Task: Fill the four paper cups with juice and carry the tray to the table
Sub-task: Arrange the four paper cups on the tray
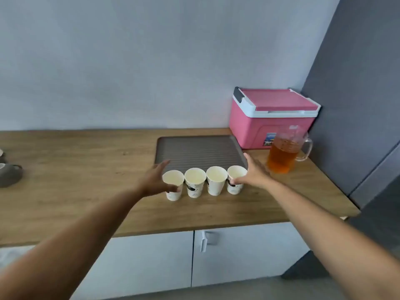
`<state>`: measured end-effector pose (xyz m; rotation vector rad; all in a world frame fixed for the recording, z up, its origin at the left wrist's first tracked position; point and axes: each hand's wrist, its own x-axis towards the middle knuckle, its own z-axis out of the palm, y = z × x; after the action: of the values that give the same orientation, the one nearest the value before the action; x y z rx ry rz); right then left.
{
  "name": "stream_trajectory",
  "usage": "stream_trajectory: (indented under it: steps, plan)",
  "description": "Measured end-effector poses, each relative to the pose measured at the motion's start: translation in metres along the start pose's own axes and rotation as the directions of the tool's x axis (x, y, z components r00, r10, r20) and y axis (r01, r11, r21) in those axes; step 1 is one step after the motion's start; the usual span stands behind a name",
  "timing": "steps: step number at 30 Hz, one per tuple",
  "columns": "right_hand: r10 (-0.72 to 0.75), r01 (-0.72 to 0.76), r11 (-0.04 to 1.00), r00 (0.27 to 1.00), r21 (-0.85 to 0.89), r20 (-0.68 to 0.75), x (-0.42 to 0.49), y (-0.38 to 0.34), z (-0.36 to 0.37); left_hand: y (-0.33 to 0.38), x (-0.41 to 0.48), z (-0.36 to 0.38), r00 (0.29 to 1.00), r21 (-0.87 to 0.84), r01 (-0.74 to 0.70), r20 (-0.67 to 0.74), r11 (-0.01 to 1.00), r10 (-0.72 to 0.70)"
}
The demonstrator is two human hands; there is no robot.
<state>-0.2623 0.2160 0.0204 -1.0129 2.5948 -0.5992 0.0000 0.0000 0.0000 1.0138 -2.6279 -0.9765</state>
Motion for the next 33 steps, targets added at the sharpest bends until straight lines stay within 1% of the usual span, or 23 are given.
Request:
stream_trajectory:
  steps: [3,6,9,12,14,16,19,23,25,28,33]
  plan:
    - [0.072,-0.071,0.994,0.997,0.088,-0.008,-0.002,0.015,0.016,-0.008,0.0,0.016,1.0,-0.02,-0.004,-0.003,1.0,0.004]
    - [0.106,-0.107,0.954,0.994,0.28,0.018,-0.006,0.023,0.026,-0.014,0.006,0.033,0.999,-0.072,0.011,-0.035,0.997,-0.014]
    - [0.073,-0.074,0.913,0.997,0.401,0.018,0.003,0.031,0.034,-0.02,0.013,0.042,0.995,-0.128,0.037,-0.084,0.991,-0.048]
    - [0.063,-0.04,0.879,0.997,0.475,-0.033,0.011,0.034,0.043,-0.022,0.017,0.048,0.99,-0.168,0.047,-0.126,0.985,-0.068]
    - [0.062,-0.027,0.861,0.997,0.508,-0.051,0.016,0.038,0.049,-0.021,0.017,0.047,0.988,-0.174,0.029,-0.144,0.984,-0.055]
    - [0.033,0.004,0.851,0.998,0.526,-0.06,0.024,0.043,0.05,-0.021,0.018,0.043,0.987,-0.179,0.019,-0.153,0.984,-0.047]
    - [0.005,0.032,0.84,0.998,0.541,-0.067,0.037,0.05,0.043,-0.022,0.022,0.027,0.983,-0.176,0.041,-0.168,0.983,-0.071]
    - [-0.023,0.081,0.834,0.993,0.546,-0.112,0.077,0.046,0.026,-0.013,0.054,0.002,0.957,-0.199,0.045,-0.274,0.979,-0.1]
    - [-0.042,0.101,0.831,0.992,0.548,-0.12,0.104,0.034,0.022,-0.007,0.082,-0.002,0.948,-0.217,0.051,-0.298,0.975,-0.116]
    - [-0.055,0.099,0.833,0.994,0.544,-0.097,0.141,0.01,0.03,0.0,0.125,0.007,0.953,-0.223,0.069,-0.274,0.972,-0.131]
    - [-0.089,0.131,0.853,0.99,0.506,-0.106,0.197,-0.02,0.046,0.015,0.195,0.025,0.953,-0.283,0.087,-0.256,0.955,-0.163]
